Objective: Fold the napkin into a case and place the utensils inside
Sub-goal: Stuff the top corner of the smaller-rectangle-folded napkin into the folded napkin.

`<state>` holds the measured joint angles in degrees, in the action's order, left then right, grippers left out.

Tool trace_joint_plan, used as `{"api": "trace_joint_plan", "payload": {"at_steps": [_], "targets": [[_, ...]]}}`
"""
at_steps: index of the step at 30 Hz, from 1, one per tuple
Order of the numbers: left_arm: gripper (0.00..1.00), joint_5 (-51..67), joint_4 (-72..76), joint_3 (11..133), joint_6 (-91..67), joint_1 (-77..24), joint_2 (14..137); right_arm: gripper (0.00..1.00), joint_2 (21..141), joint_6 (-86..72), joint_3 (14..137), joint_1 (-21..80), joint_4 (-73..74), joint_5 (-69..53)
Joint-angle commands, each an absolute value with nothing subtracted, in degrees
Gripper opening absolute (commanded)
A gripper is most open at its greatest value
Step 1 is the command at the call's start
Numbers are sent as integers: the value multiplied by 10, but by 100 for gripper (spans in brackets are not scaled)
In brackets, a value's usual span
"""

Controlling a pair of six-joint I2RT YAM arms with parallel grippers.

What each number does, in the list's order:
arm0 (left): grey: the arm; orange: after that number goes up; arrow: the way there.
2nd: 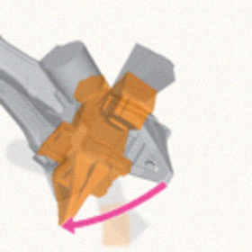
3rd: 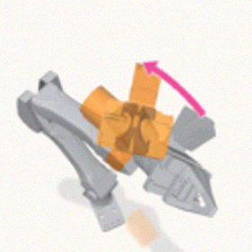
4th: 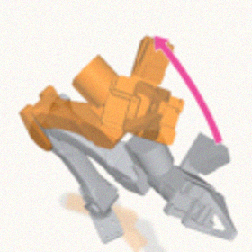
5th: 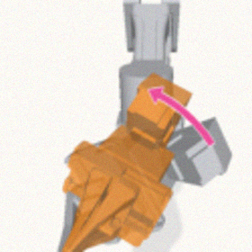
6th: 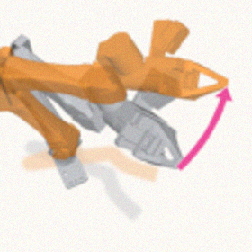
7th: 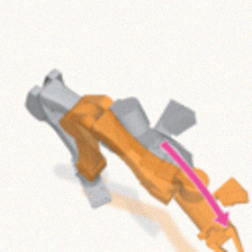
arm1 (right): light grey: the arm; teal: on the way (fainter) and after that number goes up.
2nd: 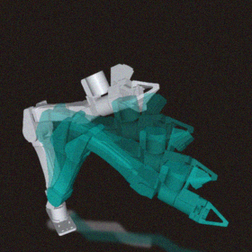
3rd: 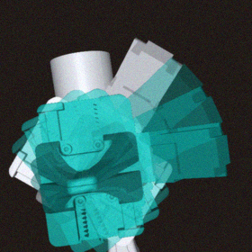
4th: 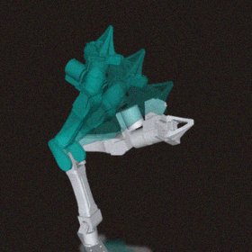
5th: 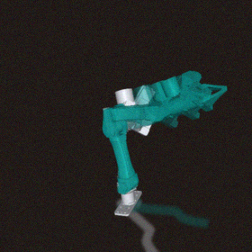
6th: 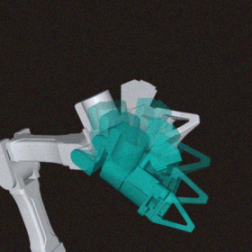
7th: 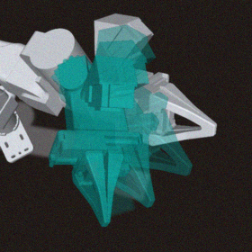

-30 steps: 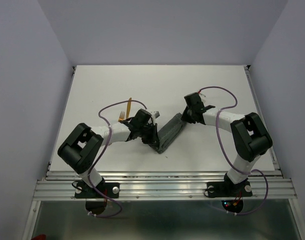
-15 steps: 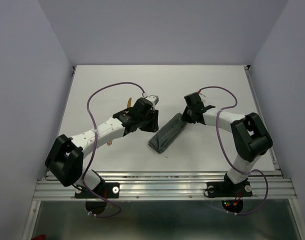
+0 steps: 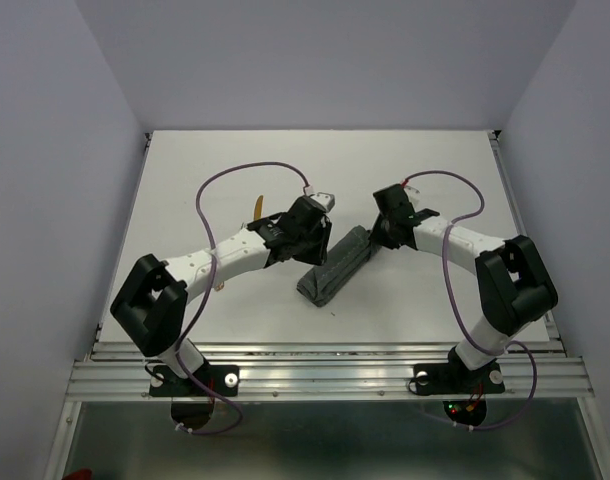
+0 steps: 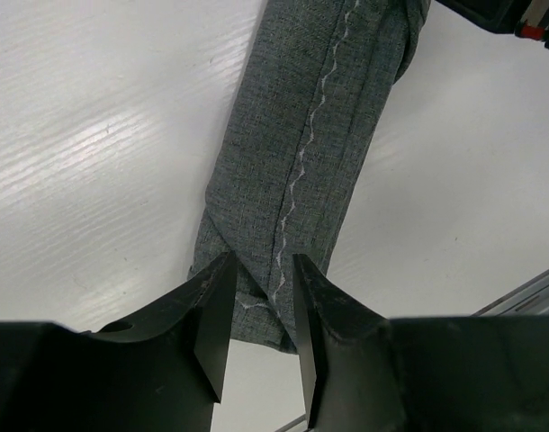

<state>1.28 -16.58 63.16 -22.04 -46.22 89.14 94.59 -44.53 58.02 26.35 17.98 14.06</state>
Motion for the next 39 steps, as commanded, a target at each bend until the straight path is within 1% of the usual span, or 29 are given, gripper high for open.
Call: {"api": "trace_joint_plan", "payload": {"at_steps": [1, 4, 8, 11, 13, 14, 16, 17, 18, 19, 23, 27, 33, 39], "targets": [[42, -31, -171, 664, -207, -476, 904, 29, 927, -438, 586, 269, 197, 163], [43, -42, -176, 678, -201, -485, 917, 29, 922, -439, 582, 269, 198, 163], [48, -54, -179, 698, -193, -497, 937, 29, 918, -439, 580, 269, 198, 163], [47, -40, -173, 715, -192, -504, 955, 26, 923, -436, 581, 269, 196, 161], [43, -26, -155, 721, -192, -504, 969, 20, 929, -434, 582, 269, 193, 156], [36, -23, -146, 733, -192, -503, 982, 15, 930, -434, 582, 269, 192, 155], [25, -12, -137, 751, -194, -499, 1000, 9, 930, -436, 581, 269, 190, 155], [6, -4, -130, 771, -198, -497, 1009, 7, 929, -435, 579, 269, 189, 154], [0, 14, -124, 780, -200, -493, 1019, 4, 928, -436, 579, 269, 188, 153], [0, 36, -112, 791, -204, -485, 1040, 1, 927, -436, 579, 269, 188, 155], [0, 82, -69, 830, -226, -462, 1087, 1, 920, -434, 577, 269, 186, 155], [0, 82, -56, 861, -239, -446, 1142, 1, 917, -432, 577, 269, 185, 154], [0, 74, -37, 878, -251, -435, 1172, 1, 920, -432, 577, 269, 182, 150], [0, 104, -31, 894, -259, -436, 1216, 1, 927, -432, 581, 269, 179, 146]]}}
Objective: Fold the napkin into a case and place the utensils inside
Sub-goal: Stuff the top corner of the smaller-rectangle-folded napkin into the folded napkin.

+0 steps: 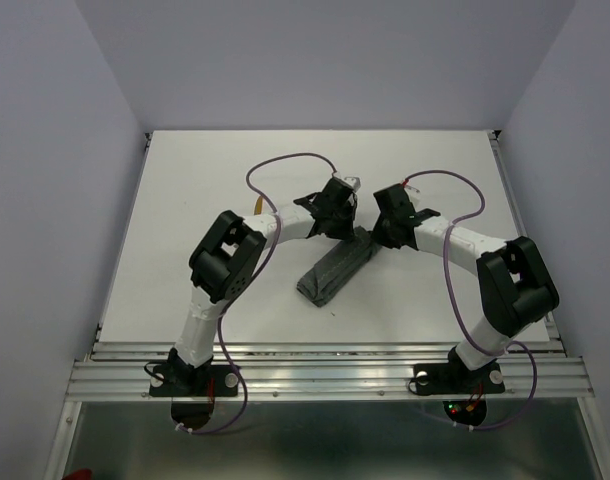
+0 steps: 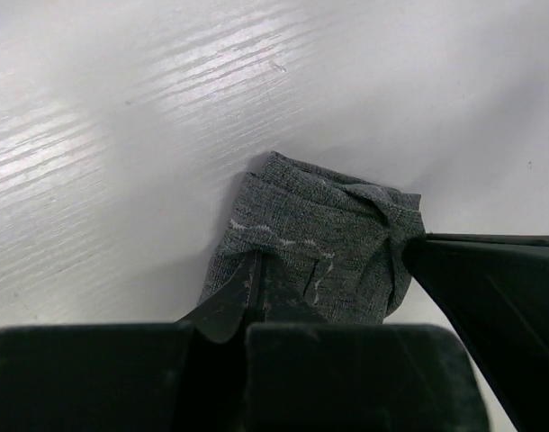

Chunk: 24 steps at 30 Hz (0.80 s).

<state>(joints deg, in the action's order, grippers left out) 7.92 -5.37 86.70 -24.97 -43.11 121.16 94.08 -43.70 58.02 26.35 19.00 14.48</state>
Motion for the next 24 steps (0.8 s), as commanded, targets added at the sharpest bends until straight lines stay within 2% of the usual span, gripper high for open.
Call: {"api": "trace_joint_plan", "payload": {"at_steps": [1, 14, 24], "targets": [[0, 112, -23, 893, -262, -438, 1220, 1, 927, -432, 582, 269, 179, 146], [0, 169, -4, 899, -269, -439, 1240, 1, 912, -432, 586, 269, 185, 149], [0, 149, 13, 890, -275, -436, 1193, 1, 906, -433, 577, 269, 188, 158]]}}
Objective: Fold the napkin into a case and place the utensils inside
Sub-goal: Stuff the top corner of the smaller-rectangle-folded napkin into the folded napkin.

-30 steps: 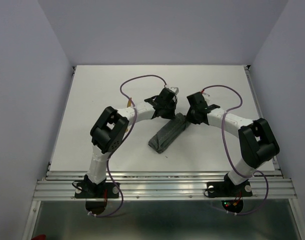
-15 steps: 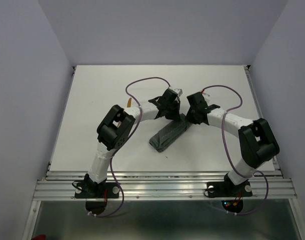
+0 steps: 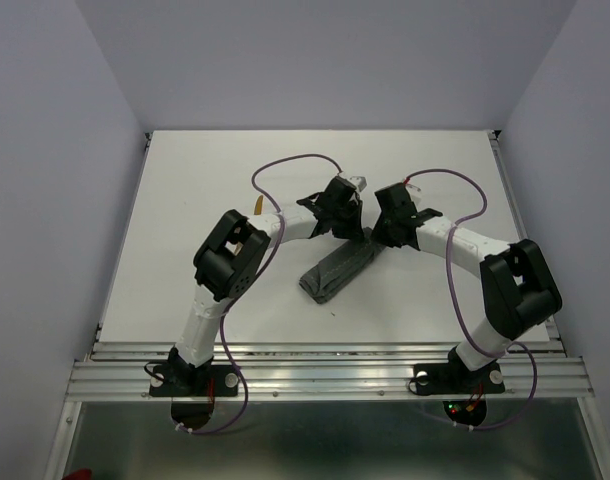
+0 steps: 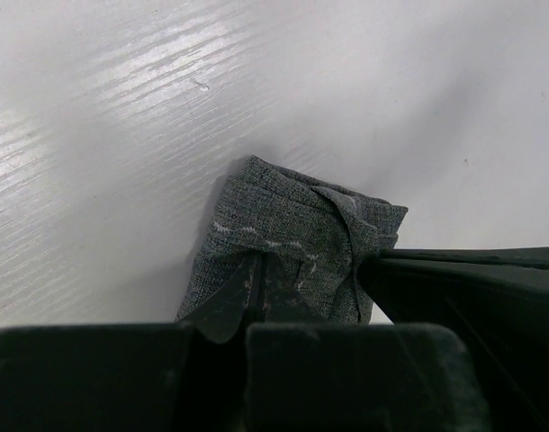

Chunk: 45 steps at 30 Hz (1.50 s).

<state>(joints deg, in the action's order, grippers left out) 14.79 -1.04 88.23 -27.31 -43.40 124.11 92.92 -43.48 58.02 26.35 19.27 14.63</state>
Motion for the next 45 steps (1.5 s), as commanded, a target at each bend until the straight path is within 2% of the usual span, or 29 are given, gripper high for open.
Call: {"api": "trace_joint_plan", "payload": {"at_steps": [1, 32, 41, 45], "targets": [[0, 149, 11, 890, -276, -435, 1194, 1, 906, -432, 577, 269, 188, 158], [0, 265, 55, 903, -299, -441, 1266, 1, 920, -428, 587, 269, 190, 157], [0, 289, 70, 889, -307, -440, 1266, 1, 934, -427, 589, 269, 188, 163], [0, 277, 68, 875, -293, -433, 1229, 1, 925, -426, 584, 269, 188, 167]]}}
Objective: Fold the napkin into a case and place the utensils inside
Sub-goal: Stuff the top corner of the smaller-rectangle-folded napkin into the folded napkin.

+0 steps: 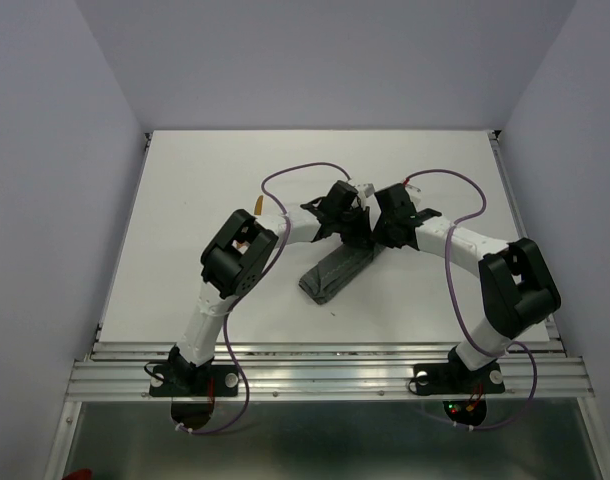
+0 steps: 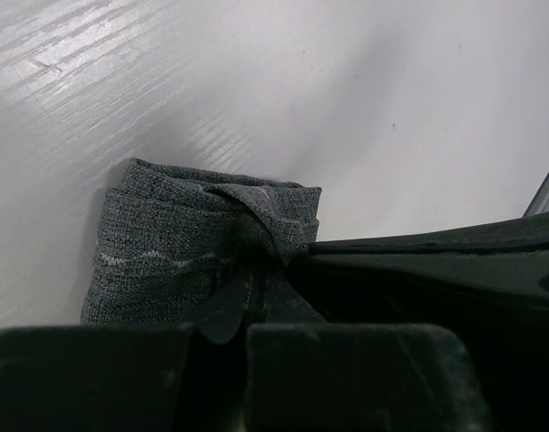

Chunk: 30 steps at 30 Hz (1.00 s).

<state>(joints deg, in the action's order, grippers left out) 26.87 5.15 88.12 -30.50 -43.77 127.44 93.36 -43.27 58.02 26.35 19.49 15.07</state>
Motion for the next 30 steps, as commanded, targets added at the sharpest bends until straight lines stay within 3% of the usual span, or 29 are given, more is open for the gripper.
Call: {"api": "trace_joint_plan", "payload": {"at_steps": [1, 13, 30], "targets": [[0, 277, 62, 875, -289, -432, 1214, 1, 923, -426, 583, 269, 188, 168], [0, 294, 44, 868, -267, -407, 1183, 1, 925, -430, 582, 269, 186, 161], [0, 278, 17, 919, -269, -414, 1287, 1, 934, -430, 594, 269, 186, 154]]}}
